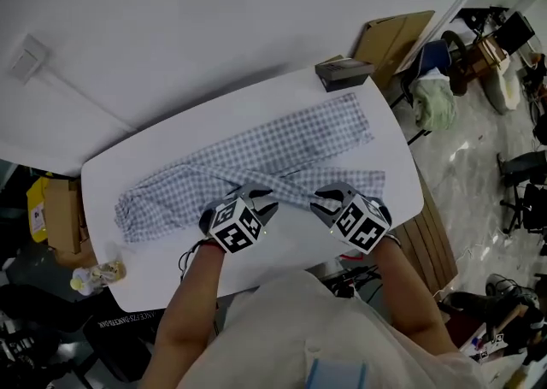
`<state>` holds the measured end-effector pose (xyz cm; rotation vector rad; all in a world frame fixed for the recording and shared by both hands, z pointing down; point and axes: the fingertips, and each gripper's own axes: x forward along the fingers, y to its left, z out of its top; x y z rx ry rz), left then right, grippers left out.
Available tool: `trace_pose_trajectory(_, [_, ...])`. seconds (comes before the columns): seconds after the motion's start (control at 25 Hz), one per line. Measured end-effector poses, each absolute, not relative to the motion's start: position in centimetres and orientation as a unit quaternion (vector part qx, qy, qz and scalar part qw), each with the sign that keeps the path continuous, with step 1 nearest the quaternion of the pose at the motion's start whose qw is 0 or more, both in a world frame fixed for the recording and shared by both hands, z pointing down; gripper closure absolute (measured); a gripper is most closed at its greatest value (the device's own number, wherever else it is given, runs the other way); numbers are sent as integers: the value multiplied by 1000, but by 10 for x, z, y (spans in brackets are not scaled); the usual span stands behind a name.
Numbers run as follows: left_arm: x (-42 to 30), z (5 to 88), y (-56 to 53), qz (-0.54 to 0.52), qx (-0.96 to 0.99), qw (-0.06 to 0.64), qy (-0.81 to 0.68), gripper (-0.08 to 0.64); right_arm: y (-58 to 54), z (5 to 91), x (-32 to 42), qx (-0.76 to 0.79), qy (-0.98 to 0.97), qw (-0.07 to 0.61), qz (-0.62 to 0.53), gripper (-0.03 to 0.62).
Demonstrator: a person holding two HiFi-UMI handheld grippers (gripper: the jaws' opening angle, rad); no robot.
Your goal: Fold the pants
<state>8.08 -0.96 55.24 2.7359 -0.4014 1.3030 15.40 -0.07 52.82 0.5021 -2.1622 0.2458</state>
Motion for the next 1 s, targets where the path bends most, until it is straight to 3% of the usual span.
trace_pose_trajectory(0.4, [87,599,-14,549,833,-34,-64,448,32,572,232,181,-827,521,110,430])
trace_pose_trajectory(1.0, [85,624,-8,604,793,-79,-18,449,75,619,286,161,-782,588,130,434])
